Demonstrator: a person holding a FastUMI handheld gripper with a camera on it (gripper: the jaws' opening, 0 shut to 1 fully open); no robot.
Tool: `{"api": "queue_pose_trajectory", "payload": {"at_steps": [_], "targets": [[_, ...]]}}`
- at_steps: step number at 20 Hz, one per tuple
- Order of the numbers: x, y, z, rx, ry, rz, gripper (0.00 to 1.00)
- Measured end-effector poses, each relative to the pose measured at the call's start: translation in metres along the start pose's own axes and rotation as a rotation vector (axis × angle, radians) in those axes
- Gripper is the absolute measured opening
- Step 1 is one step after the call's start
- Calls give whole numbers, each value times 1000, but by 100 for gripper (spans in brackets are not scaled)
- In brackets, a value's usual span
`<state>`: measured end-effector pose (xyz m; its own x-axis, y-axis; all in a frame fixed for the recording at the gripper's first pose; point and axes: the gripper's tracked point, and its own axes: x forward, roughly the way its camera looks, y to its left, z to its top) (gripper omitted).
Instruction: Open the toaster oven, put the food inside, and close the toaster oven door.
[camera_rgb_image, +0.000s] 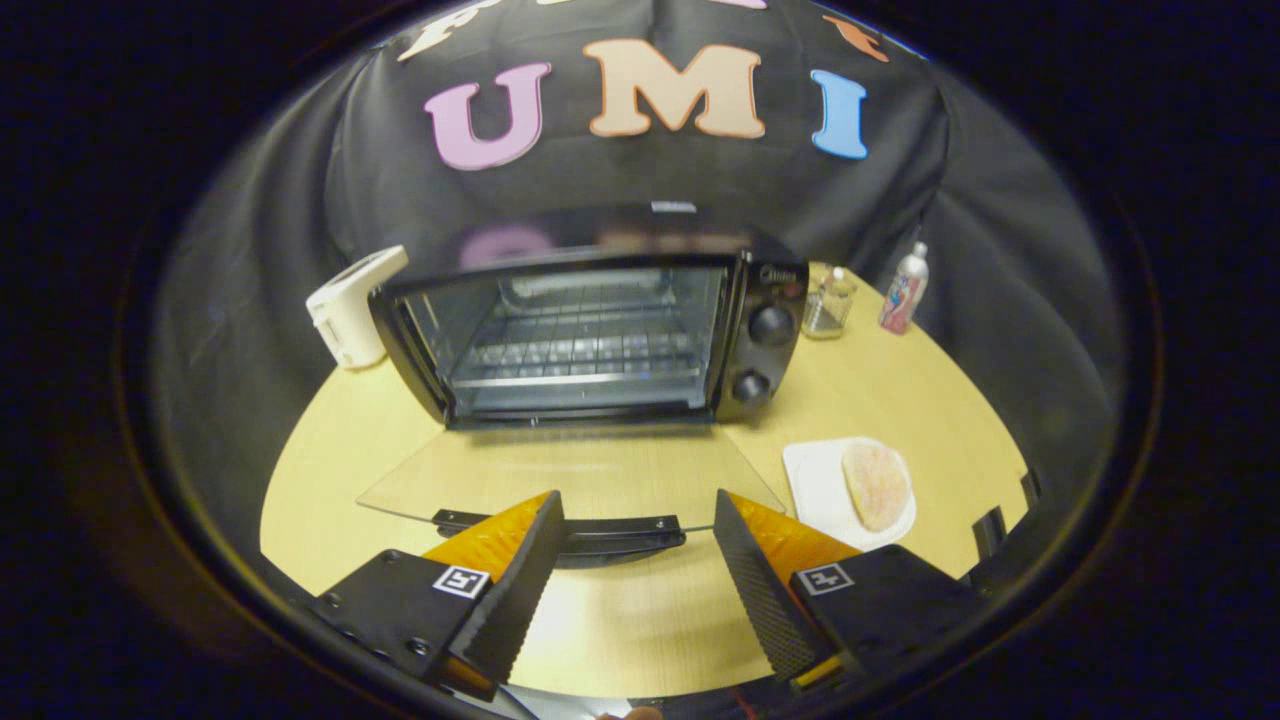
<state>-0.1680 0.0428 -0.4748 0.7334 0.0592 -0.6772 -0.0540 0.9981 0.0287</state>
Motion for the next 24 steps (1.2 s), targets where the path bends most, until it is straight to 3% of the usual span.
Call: {"api": "queue_pose_trajectory", "payload": {"at_steps": [5, 11, 14, 19, 24], "targets": [[21, 6, -41, -3, 103, 0, 96], [22, 11, -27, -1, 97, 23, 96], [15, -2, -4, 7, 53, -15, 95], [4, -68, 32, 51, -3, -177, 98], [12, -141, 30, 106, 30, -357, 98]]}}
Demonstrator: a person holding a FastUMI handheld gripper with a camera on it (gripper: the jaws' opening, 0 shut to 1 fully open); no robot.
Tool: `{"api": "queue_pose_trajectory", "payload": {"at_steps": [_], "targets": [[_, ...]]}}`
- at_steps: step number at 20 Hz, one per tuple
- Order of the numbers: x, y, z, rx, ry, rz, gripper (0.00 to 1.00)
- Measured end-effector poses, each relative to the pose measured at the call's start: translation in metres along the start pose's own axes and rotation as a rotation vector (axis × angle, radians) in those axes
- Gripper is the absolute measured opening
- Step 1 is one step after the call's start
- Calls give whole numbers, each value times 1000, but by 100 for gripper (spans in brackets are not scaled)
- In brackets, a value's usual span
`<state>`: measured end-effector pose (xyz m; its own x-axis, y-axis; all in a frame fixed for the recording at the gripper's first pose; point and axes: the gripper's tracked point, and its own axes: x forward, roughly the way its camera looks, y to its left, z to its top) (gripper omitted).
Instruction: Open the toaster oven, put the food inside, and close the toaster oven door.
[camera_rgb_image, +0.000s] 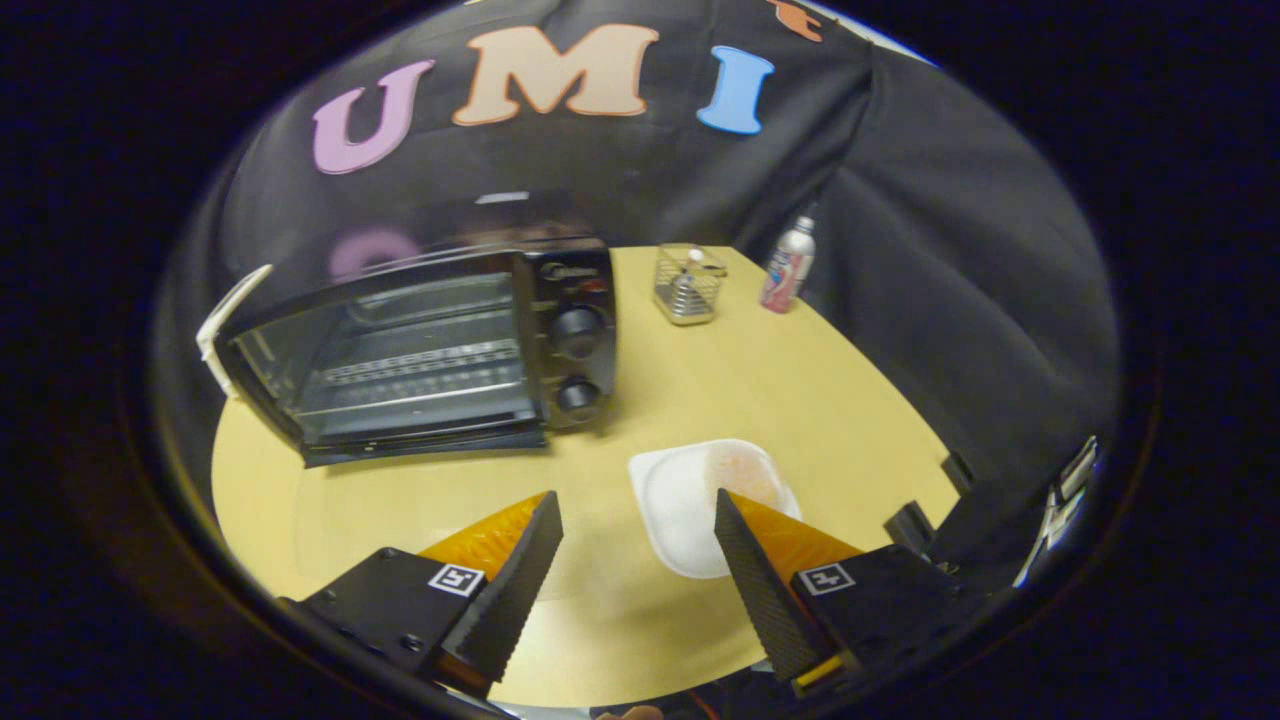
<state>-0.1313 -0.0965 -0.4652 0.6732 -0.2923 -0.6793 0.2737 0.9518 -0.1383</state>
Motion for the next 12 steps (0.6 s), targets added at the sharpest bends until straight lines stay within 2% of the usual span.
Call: {"api": "queue_pose_trajectory", "payload": {"at_steps": [6, 9, 12], "targets": [[47, -56, -13, -2, 83, -127, 98], [70, -67, -25, -20, 139, -143, 98], [98, -69, -42, -23, 190, -125, 98]]}}
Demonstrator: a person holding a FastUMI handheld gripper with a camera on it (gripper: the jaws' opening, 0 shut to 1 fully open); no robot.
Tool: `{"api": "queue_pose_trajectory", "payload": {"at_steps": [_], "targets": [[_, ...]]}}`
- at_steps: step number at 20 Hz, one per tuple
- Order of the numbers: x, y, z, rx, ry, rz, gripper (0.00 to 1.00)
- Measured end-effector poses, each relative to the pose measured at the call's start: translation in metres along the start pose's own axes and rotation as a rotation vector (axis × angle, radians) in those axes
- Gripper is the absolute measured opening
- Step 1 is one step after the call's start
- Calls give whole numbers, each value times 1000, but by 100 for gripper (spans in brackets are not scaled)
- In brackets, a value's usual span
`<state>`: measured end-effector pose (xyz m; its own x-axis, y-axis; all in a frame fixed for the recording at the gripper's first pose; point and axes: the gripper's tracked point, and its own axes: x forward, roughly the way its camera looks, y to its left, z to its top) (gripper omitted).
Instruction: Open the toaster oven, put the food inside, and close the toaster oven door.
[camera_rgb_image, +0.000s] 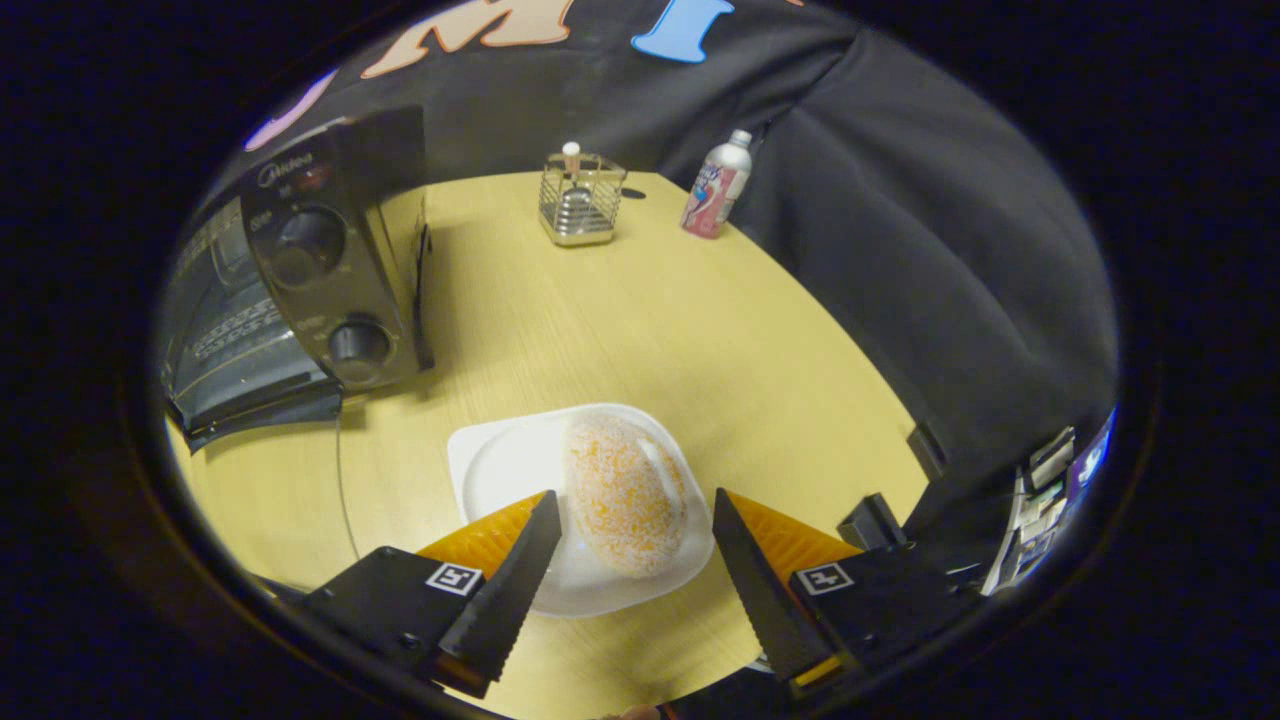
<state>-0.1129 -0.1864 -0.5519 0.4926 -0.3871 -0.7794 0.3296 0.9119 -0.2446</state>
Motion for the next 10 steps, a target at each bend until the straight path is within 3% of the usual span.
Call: {"api": "queue_pose_trajectory", "payload": {"at_steps": [3, 7, 10], "targets": [[10, 1, -3, 9, 10, 22, 98], [15, 5, -3, 43, 28, 47, 88], [11, 8, -1, 62, 34, 62, 69]]}}
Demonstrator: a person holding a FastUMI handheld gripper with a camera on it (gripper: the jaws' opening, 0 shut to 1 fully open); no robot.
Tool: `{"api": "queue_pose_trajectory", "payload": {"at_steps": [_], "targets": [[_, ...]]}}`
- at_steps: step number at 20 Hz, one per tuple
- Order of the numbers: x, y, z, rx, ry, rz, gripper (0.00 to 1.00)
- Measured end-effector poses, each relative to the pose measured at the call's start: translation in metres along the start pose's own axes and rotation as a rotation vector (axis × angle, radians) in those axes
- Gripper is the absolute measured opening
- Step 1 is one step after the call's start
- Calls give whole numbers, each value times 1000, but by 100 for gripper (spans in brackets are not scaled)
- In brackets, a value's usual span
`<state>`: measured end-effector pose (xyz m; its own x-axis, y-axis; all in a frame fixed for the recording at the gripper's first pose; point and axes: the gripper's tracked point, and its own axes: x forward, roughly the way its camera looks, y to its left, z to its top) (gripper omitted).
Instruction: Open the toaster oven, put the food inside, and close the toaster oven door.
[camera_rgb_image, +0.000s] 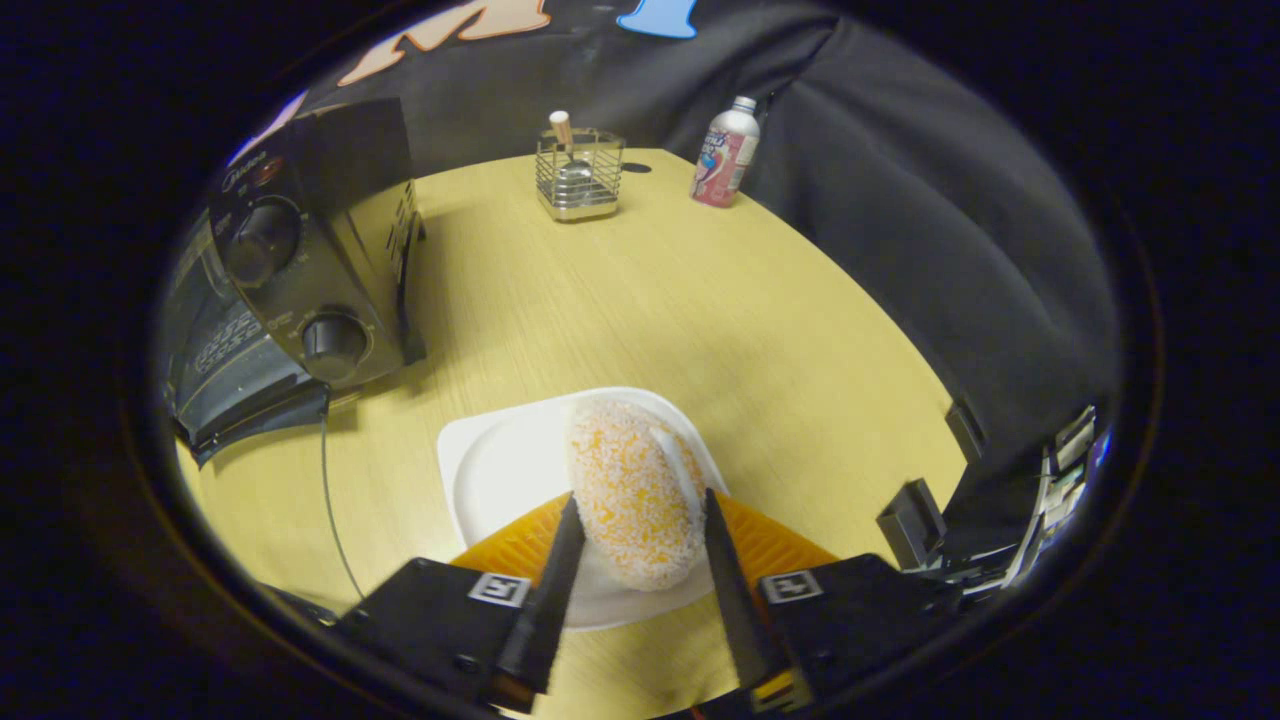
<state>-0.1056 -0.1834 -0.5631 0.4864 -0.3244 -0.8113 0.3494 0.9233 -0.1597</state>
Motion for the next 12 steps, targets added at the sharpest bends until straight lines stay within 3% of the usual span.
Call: {"api": "queue_pose_trajectory", "payload": {"at_steps": [1, 4, 12], "targets": [[-5, 2, 3, 17, -8, 2, 64], [-27, 10, 24, 106, -72, 30, 65], [-104, 65, 65, 293, -218, 201, 64]]}}
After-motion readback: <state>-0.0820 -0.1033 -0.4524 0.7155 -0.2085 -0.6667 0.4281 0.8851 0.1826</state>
